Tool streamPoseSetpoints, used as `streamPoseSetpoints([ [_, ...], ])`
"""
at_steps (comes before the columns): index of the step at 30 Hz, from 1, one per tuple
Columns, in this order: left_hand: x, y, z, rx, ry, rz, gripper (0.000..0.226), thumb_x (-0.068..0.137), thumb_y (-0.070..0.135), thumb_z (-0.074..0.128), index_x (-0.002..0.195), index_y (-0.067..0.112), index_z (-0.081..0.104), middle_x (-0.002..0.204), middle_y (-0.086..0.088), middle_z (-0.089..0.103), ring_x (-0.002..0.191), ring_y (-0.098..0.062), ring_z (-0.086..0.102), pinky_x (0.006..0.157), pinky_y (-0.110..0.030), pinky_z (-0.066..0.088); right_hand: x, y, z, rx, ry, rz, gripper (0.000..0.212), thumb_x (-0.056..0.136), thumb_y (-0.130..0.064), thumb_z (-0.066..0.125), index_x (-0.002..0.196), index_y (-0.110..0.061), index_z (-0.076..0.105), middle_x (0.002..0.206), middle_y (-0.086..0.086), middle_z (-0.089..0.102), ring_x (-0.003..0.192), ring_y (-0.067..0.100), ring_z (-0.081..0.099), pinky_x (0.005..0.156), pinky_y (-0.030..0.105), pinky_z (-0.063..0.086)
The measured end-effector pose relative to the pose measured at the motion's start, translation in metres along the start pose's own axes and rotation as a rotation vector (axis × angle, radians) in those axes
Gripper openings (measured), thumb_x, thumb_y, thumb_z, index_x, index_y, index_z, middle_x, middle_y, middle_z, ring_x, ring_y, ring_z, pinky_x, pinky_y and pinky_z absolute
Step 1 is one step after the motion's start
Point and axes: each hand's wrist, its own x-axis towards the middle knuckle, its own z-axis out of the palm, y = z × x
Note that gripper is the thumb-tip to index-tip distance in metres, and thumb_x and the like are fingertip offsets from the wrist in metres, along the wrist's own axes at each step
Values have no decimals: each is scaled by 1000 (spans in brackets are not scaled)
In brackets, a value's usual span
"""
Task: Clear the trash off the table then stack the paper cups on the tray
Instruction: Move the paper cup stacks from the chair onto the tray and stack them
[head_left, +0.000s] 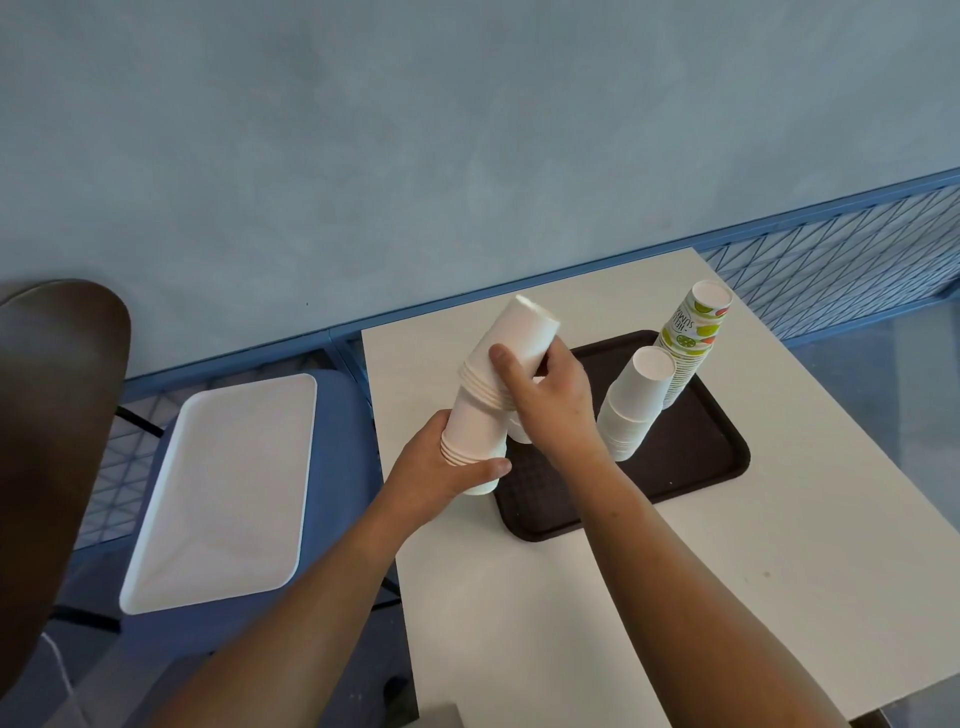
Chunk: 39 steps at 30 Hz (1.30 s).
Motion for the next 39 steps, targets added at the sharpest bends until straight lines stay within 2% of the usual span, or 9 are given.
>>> streamPoseSetpoints([
  [4, 3, -10, -1, -59, 26, -28, 78, 58, 56, 92, 124, 33, 58, 114, 11, 70, 105, -10, 68, 77, -22, 52, 18, 9, -6, 248, 215, 118, 47, 82, -59, 70, 107, -19, 65, 95, -5, 72, 90, 9, 70, 82, 36, 58],
  [8, 7, -11, -5, -69, 53, -33, 67, 72, 42, 93, 126, 29, 57, 113, 9, 68, 103, -9, 67, 77, -23, 51, 30, 24, -8, -26, 334, 42, 44, 81, -56, 70, 107, -23, 57, 100, -8, 65, 95, 12, 64, 86, 40, 56],
  [14, 15, -3, -6, -107, 61, -18, 56, 74, 40, 91, 119, 36, 57, 111, 12, 70, 96, 0, 68, 75, -18, 52, 51, 61, 9, -251, 212, 17, 60, 80, -50, 75, 125, -18, 52, 118, -3, 58, 111, 18, 53, 90, 32, 44],
  [18, 20, 5, -3, -112, 51, 5, 54, 76, 32, 90, 118, 33, 57, 110, 9, 70, 91, 5, 68, 71, -13, 53, 57, 90, 15, -332, 8, 189, 74, 80, -43, 77, 139, -17, 43, 133, 4, 54, 122, 29, 55, 101, 46, 50],
  [21, 23, 6, -2, -103, 53, 8, 54, 76, 32, 91, 118, 33, 57, 110, 9, 70, 93, 4, 68, 71, -13, 53, 50, 90, 14, -459, -33, 166, 87, 87, -31, 72, 156, -8, 24, 155, 14, 35, 140, 37, 37, 112, 48, 38],
  [25, 23, 4, 2, -82, 71, 7, 58, 76, 33, 92, 121, 33, 56, 112, 11, 70, 96, 2, 68, 74, -15, 52, 18, 53, 10, -246, 179, -95, 55, 91, -33, 58, 143, -17, 48, 138, -2, 50, 126, 16, 42, 101, 33, 42],
  [27, 24, 5, 4, -65, 68, 13, 64, 71, 38, 94, 123, 30, 58, 112, 10, 72, 98, -2, 70, 82, -27, 58, 5, 33, 5, -140, 31, -119, 49, 89, -44, 58, 133, -22, 57, 120, -9, 59, 114, 11, 53, 92, 32, 49],
  [30, 26, 8, 8, -27, 50, 23, 77, 57, 48, 93, 124, 31, 58, 109, 10, 74, 98, -9, 73, 89, -43, 62, -5, 18, 2, -184, -277, -41, 44, 86, -52, 70, 116, -21, 57, 105, -8, 62, 98, 8, 60, 79, 29, 54],
  [39, 11, 18, 10, -53, -33, 112, 91, 62, 38, 98, 140, 37, 51, 126, 13, 69, 112, -12, 70, 94, -46, 61, -6, 20, -1, -193, -207, 11, 49, 85, -51, 73, 115, -16, 55, 104, -3, 62, 95, 14, 64, 78, 36, 58],
])
